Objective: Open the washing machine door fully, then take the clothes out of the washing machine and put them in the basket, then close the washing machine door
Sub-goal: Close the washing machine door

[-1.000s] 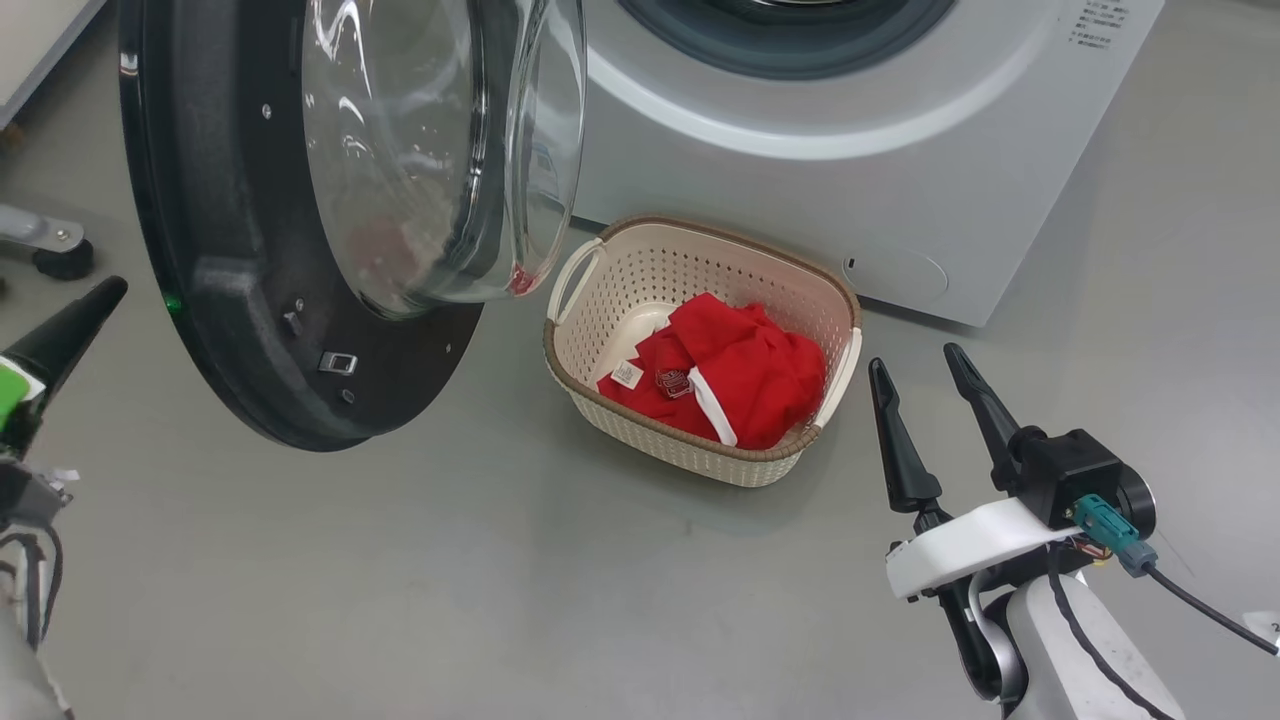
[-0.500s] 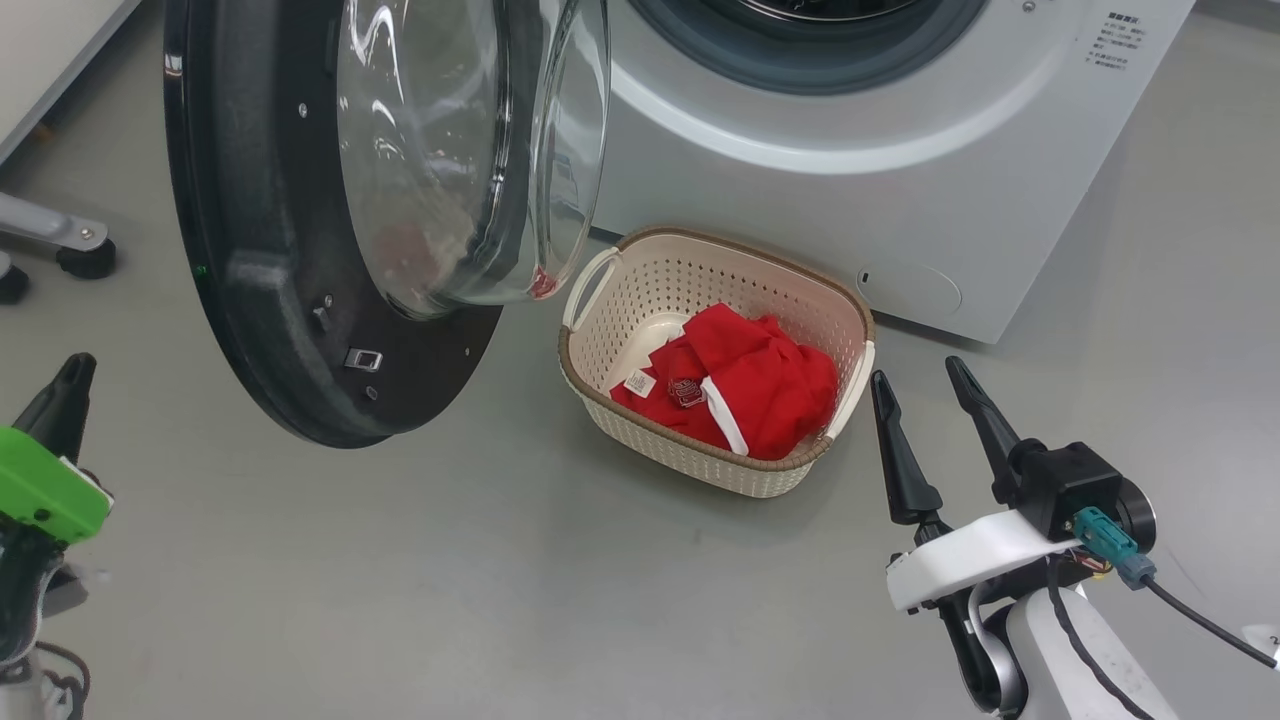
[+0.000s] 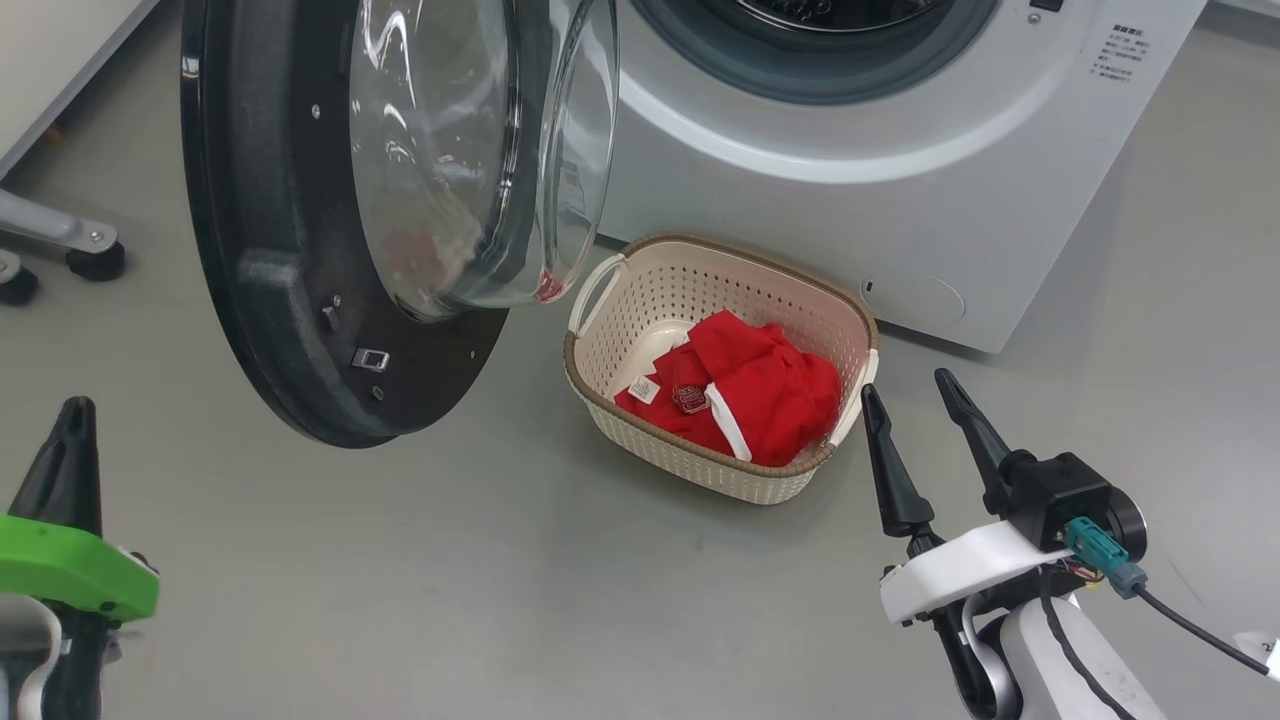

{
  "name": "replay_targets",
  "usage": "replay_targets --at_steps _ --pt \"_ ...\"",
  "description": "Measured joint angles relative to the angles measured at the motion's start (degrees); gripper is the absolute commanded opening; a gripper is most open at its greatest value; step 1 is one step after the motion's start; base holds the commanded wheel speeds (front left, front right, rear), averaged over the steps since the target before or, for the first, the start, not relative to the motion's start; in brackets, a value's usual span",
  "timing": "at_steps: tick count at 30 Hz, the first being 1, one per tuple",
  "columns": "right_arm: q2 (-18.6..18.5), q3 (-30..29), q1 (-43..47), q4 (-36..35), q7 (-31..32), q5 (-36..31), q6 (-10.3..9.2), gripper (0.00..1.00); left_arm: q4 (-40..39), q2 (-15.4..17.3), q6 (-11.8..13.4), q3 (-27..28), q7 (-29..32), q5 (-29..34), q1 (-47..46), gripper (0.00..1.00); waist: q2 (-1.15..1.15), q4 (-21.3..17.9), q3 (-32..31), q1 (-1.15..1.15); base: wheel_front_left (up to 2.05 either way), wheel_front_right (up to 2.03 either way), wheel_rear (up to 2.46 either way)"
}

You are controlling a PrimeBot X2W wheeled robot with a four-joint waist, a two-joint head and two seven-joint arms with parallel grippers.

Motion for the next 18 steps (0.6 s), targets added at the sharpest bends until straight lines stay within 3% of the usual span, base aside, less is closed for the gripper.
replay_targets --at_steps 4,6,7,18 --pt "0.0 0.3 0.0 0.0 0.0 0.0 0.01 1.0 -0.2 0.4 -0.2 -2.1 -5.0 1.1 0.8 0.0 0.0 -0.1 -0.1 0.0 0.0 0.0 0.0" --pt "0.0 0.3 0.0 0.0 0.0 0.0 0.01 1.0 -0.1 0.7 -0.2 -2.6 -7.6 1.8 1.3 0.56 0.0 -0.1 -0.2 0.0 0.0 0.0 0.0" --pt "0.0 0.3 0.0 0.0 0.0 0.0 0.01 1.0 0.1 0.8 -0.2 -2.6 -8.5 2.2 1.4 1.0 0.0 -0.1 -0.3 0.0 0.0 0.0 0.0" --pt "0.1 0.6 0.3 0.0 0.0 0.0 0.01 1.0 3.4 2.1 -0.2 -4.5 -16.5 4.1 3.4 1.0 0.0 -0.4 -0.6 0.0 0.0 0.0 0.0"
